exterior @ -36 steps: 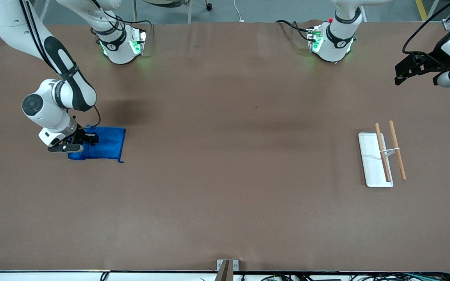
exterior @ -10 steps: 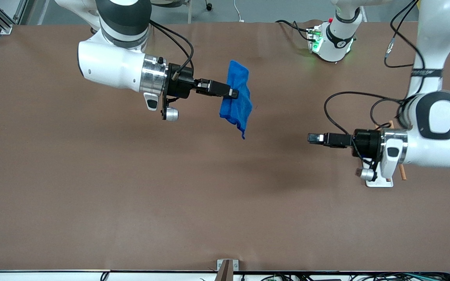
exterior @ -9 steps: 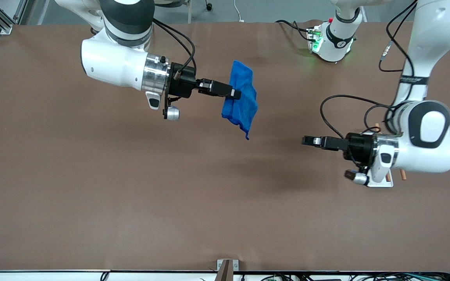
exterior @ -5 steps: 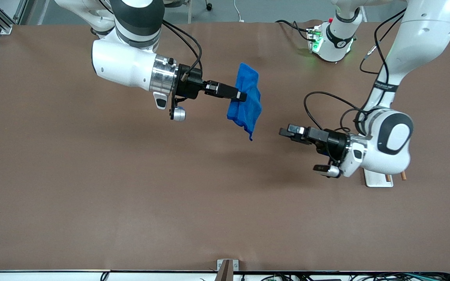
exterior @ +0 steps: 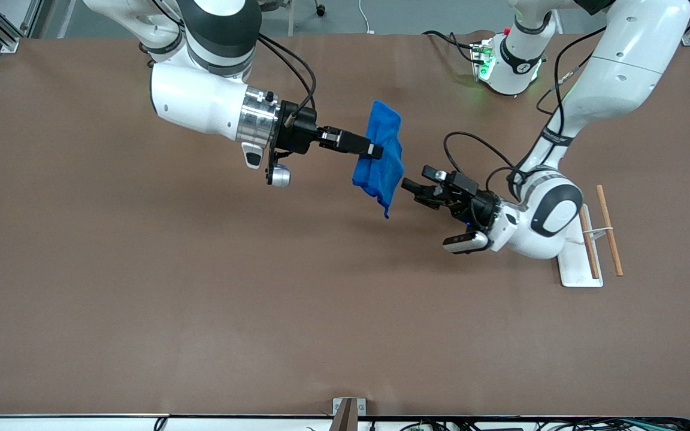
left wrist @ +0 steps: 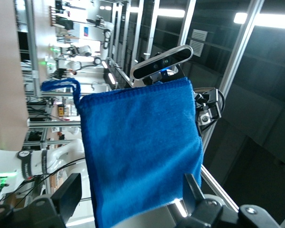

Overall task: Right arm passes towel to left arm to hang
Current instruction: 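Carry the towel toward the left gripper while the left gripper reaches it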

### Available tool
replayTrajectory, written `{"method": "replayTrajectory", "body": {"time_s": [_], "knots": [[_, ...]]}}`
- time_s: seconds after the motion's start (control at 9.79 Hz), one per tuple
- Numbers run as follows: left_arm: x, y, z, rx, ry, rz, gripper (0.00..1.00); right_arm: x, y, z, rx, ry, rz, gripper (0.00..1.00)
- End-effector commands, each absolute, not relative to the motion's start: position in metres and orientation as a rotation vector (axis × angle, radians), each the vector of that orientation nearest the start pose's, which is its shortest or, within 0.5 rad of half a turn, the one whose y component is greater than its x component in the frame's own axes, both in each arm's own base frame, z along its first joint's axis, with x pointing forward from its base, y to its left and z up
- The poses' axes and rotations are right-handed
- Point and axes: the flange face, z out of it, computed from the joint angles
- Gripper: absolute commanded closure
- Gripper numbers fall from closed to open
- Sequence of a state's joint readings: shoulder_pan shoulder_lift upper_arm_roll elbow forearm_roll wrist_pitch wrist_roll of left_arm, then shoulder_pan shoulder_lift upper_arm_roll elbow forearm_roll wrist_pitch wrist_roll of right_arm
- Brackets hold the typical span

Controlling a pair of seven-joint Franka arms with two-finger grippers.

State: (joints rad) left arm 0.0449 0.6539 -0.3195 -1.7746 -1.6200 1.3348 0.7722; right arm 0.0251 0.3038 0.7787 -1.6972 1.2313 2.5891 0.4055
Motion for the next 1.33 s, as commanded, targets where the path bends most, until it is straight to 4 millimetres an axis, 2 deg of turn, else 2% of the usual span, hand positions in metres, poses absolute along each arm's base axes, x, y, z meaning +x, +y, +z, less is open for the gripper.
{"method": "replayTrajectory", "body": {"time_s": [0.0,0.1,0.2,0.41,0.82,0.92,1.02,1.12,1.23], "knots": [[0.567,-0.267,0.265,1.124,-0.175,-0.286,0.14,0.523,0.439,0.53,-1.785,0.574,0.249,1.0],[0.568,-0.266,0.265,1.124,-0.174,-0.285,0.2,0.526,0.44,0.526,-1.779,0.592,0.232,1.0],[0.569,-0.263,0.267,1.12,-0.175,-0.281,0.31,0.526,0.443,0.525,-1.778,0.592,0.229,1.0],[0.569,-0.263,0.274,1.09,-0.172,-0.285,0.42,0.527,0.442,0.525,-1.779,0.592,0.227,1.0],[0.574,-0.254,0.279,1.077,-0.171,-0.276,0.94,0.527,0.442,0.525,-1.779,0.592,0.227,1.0],[0.579,-0.248,0.281,1.082,-0.165,-0.271,1.0,0.527,0.442,0.525,-1.779,0.592,0.227,1.0],[0.59,-0.232,0.286,1.104,-0.15,-0.262,1.0,0.527,0.442,0.525,-1.779,0.592,0.227,1.0],[0.604,-0.202,0.298,1.132,-0.127,-0.264,1.0,0.527,0.442,0.523,-1.784,0.589,0.23,0.86],[0.617,-0.18,0.315,1.184,-0.124,-0.299,1.0,0.526,0.439,0.515,-1.805,0.592,0.23,0.24]]}}
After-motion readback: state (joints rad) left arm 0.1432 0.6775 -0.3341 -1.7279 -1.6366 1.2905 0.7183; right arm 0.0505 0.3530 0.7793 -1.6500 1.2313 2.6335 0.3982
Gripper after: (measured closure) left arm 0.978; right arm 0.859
